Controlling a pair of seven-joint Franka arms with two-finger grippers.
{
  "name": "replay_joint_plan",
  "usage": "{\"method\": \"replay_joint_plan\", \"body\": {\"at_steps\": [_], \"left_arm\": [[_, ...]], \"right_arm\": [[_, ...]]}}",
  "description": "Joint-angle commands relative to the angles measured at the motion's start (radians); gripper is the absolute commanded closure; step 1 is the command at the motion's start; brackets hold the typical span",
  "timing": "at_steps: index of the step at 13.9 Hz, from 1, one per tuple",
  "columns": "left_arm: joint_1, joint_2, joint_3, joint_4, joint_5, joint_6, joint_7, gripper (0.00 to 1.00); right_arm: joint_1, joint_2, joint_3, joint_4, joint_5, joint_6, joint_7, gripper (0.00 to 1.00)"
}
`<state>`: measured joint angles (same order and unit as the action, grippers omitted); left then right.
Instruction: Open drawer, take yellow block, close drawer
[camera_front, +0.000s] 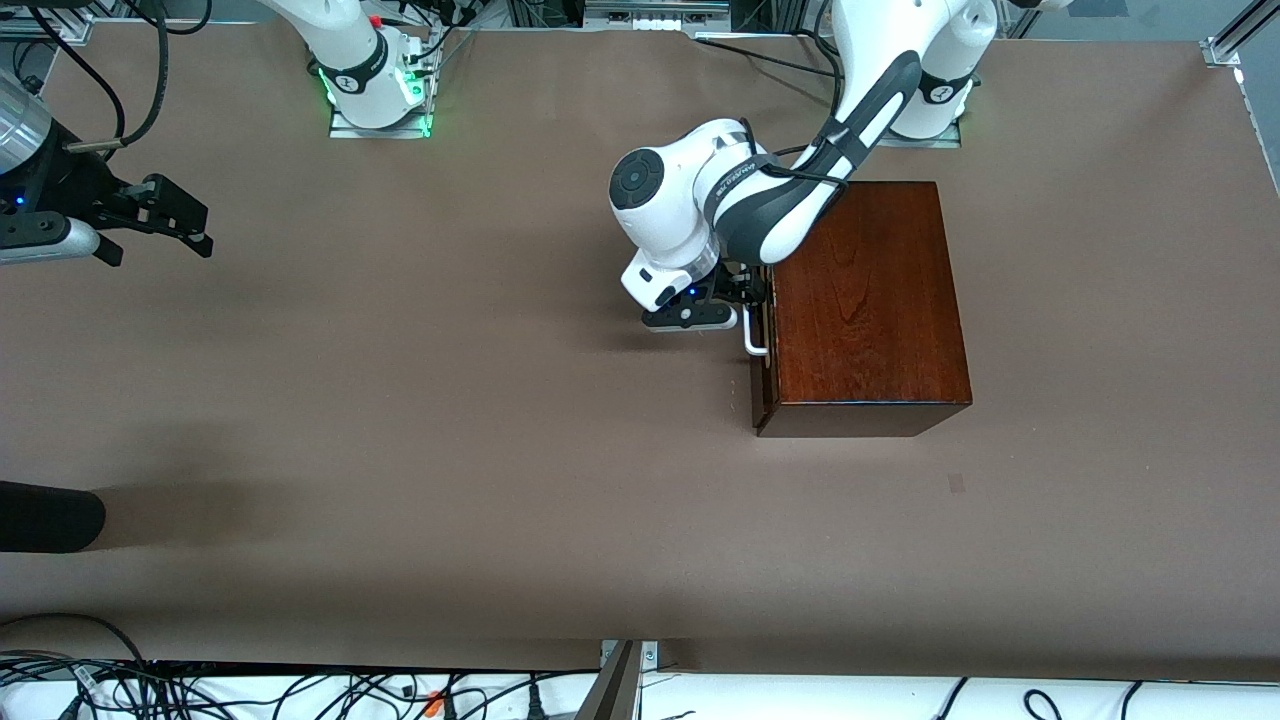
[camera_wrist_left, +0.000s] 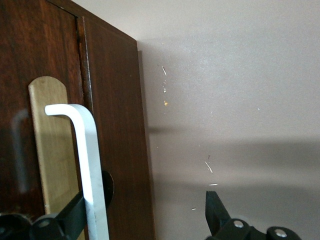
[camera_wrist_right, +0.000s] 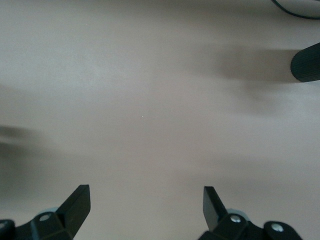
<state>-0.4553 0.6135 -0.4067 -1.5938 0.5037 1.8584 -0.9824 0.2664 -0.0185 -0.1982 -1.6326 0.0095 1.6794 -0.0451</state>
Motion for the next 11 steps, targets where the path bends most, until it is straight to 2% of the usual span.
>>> {"method": "replay_joint_plan", "body": {"at_steps": [1, 11], "left_arm": [[-0.002, 0.014, -0.006, 0.006, 0.029, 0.041, -0.039, 0.00], [-0.032, 0.037, -0.009, 0.040, 0.021, 0.045, -0.087, 0.00]], "right_arm": [[-0.006, 0.003, 0.000, 0.014, 0.012, -0.012, 0.002, 0.00], [-0.006, 0.003, 0.000, 0.017, 0.010, -0.004, 0.004, 0.00]]}}
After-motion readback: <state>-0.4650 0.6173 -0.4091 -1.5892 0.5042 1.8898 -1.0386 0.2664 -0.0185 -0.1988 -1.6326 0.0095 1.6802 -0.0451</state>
